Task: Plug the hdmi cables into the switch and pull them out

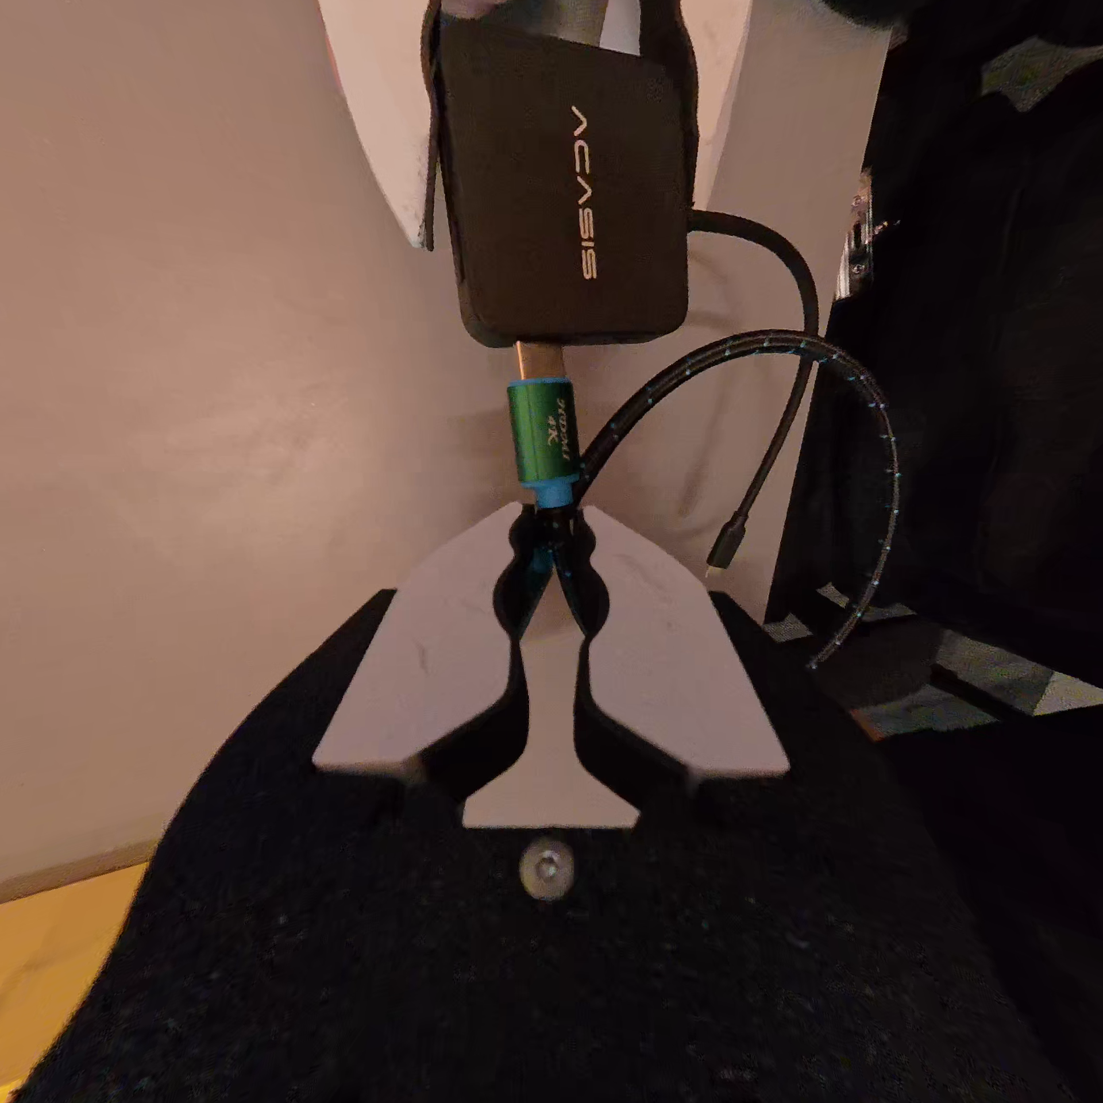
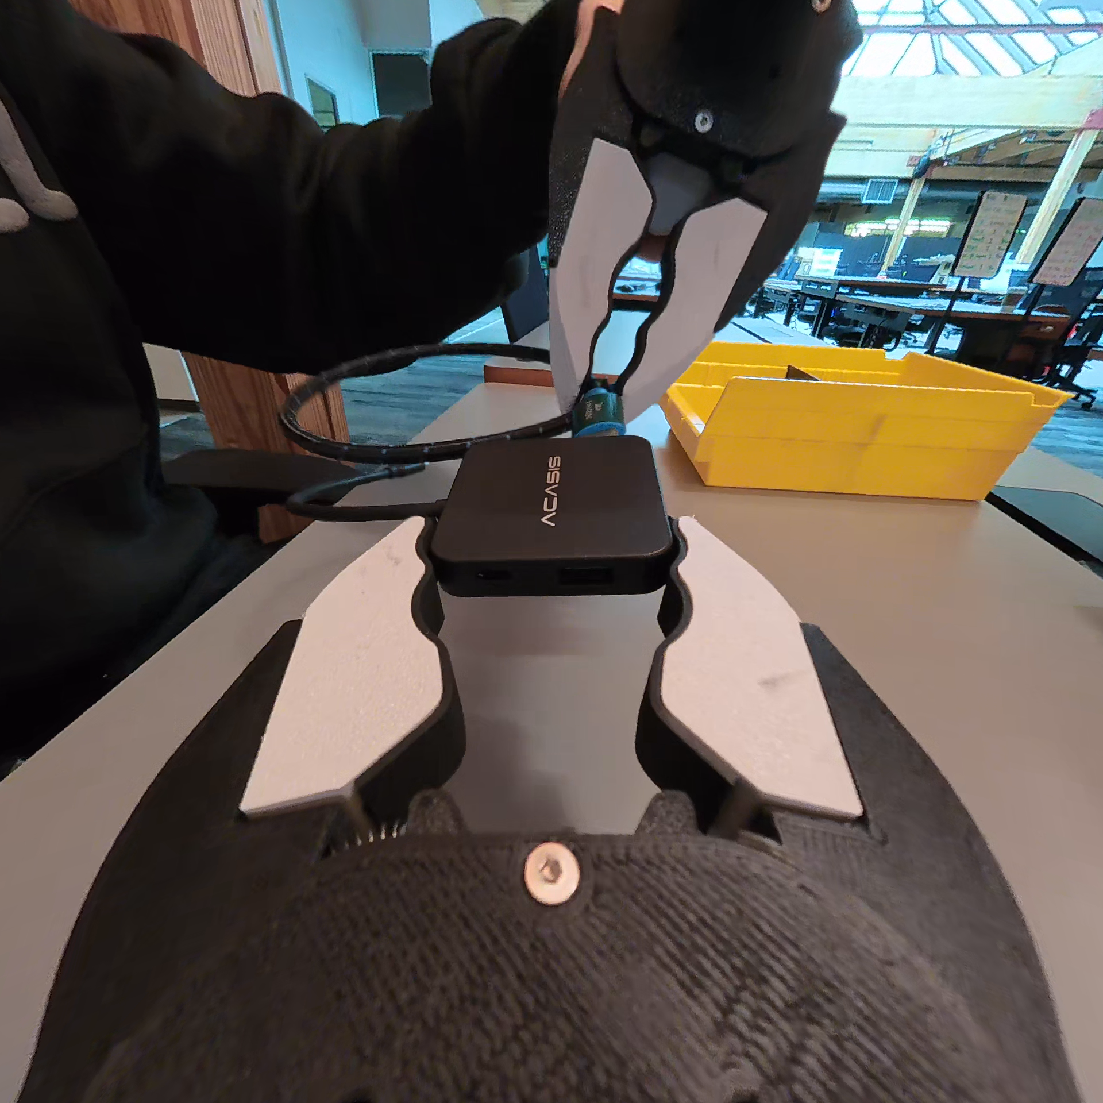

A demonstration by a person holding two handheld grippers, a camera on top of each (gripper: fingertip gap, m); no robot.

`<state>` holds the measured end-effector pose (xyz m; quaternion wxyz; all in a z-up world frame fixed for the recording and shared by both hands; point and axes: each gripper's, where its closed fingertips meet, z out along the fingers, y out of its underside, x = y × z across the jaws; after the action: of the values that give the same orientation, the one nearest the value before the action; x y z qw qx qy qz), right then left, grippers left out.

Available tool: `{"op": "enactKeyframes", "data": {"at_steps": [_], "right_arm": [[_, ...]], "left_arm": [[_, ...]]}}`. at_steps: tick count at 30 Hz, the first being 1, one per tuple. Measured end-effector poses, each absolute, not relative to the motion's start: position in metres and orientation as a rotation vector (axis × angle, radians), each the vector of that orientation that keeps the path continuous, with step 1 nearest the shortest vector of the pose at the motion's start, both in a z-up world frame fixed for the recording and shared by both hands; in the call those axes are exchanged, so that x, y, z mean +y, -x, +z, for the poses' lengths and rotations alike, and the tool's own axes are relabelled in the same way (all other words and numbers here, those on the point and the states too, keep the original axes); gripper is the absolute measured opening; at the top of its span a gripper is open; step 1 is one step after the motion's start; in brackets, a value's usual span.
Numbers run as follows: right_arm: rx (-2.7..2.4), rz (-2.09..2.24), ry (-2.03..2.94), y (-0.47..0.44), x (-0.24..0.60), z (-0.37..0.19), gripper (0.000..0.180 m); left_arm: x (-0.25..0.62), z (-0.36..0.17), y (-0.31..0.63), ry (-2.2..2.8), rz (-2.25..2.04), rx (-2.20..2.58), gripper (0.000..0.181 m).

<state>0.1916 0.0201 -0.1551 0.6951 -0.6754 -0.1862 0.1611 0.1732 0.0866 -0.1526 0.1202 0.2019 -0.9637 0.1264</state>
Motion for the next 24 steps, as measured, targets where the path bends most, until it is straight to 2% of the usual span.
{"op": "enactKeyframes", "data": {"at_steps": [1,24], "right_arm": [[-0.418,0.350,1.509,-0.192,0.021,-0.155,0.072],[-0.400,0.374,1.496,-0.192,0.020,-0.153,0.073]], "left_arm": [[0.087,-0.154,-0.173,-0.595,0.368,-2.805,0.012],[0.078,-0.154,-0.174,-0.569,0.613,-2.832,0.013]]}}
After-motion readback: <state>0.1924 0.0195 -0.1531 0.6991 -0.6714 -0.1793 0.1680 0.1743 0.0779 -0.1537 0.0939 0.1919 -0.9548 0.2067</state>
